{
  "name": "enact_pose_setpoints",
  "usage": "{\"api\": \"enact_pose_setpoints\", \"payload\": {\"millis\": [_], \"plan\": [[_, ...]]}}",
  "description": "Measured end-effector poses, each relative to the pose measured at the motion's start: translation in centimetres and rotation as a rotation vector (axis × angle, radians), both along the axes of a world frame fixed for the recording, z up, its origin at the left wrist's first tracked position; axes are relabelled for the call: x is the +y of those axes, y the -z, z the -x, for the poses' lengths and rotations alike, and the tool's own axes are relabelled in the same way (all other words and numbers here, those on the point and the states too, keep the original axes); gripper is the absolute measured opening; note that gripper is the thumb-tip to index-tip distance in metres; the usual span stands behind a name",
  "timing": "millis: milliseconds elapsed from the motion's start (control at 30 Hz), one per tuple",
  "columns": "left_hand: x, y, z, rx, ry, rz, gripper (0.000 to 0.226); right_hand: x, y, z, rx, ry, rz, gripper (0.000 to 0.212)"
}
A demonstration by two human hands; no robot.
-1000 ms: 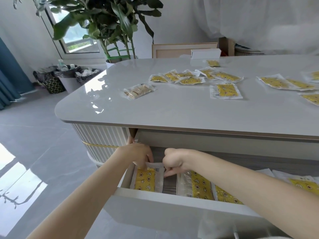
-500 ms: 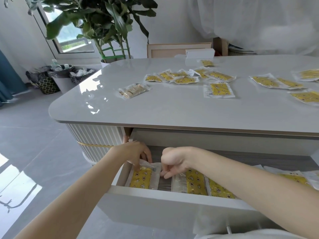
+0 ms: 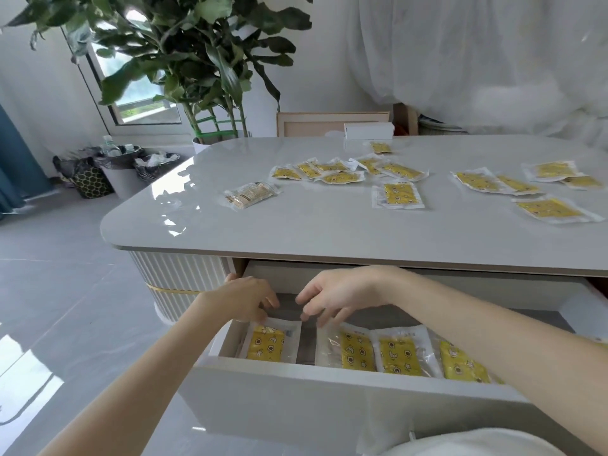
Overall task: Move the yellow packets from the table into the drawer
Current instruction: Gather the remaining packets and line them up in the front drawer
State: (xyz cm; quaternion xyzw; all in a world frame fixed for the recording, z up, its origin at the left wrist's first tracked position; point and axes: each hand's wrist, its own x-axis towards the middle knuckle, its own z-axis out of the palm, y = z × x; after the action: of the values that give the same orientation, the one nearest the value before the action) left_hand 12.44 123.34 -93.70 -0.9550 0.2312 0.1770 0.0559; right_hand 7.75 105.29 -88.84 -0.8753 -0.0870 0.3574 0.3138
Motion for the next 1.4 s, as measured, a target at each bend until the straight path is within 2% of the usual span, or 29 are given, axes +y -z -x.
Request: {"api": "enact_pose_setpoints", "payload": {"millis": [67, 167, 333, 567, 700, 767, 867, 1067, 1133, 1267, 1333, 1400], "plan": [[0.1, -1.2, 0.8, 0.05, -0.019, 0.081, 0.038, -0.6, -1.6, 0.3, -0.062, -0.067, 0.074, 0.044], [-0.2, -3.7, 1.7, -0.042, -0.03, 0.202, 0.031, -1.6, -3.8, 0.5, -0.154, -0.06, 0.086, 0.037], [-1.1, -7.8, 1.5, -0.167, -0.049, 0.395, 0.019, -4.1, -5.4, -0.7, -0.354, 0.206, 0.028, 0.029], [-6.3, -9.0, -2.8, -0.343, -0.074, 0.545, 0.025, -9.8, -3.1, -4.0, -0.598, 0.47, 0.164, 0.041], [-11.2, -7.3, -5.9, -0.35, -0.091, 0.627, 0.038, -12.4, -2.0, -5.3, -0.746, 0.564, 0.388, 0.051], [-13.6, -6.1, -7.1, -0.323, -0.11, 0.669, 0.045, -13.7, -1.6, -5.8, -0.802, 0.548, 0.456, 0.054], [-17.1, -4.6, -8.5, -0.297, -0.117, 0.734, 0.05, -15.8, -0.8, -6.9, -0.739, 0.441, 0.493, 0.054], [-22.4, -3.3, -10.6, -0.405, -0.112, 0.895, 0.045, -17.7, -0.3, -8.0, -0.747, 0.344, 0.516, 0.048], [-23.3, -3.3, -10.9, -0.401, -0.094, 0.886, 0.045, -17.8, -0.8, -8.0, -0.747, 0.314, 0.524, 0.047], [-24.2, -3.0, -11.1, -0.356, -0.035, 0.59, 0.046, -18.6, -2.2, -7.4, -0.72, 0.287, 0.49, 0.038], [-24.2, -3.0, -10.9, -0.367, -0.026, 0.598, 0.047, -19.8, -2.9, -6.9, -0.777, 0.462, 0.342, 0.034], [-23.8, -3.1, -10.5, -0.358, -0.004, 0.625, 0.047, -21.8, -3.0, -6.7, -0.885, 0.732, 0.205, 0.028]]}}
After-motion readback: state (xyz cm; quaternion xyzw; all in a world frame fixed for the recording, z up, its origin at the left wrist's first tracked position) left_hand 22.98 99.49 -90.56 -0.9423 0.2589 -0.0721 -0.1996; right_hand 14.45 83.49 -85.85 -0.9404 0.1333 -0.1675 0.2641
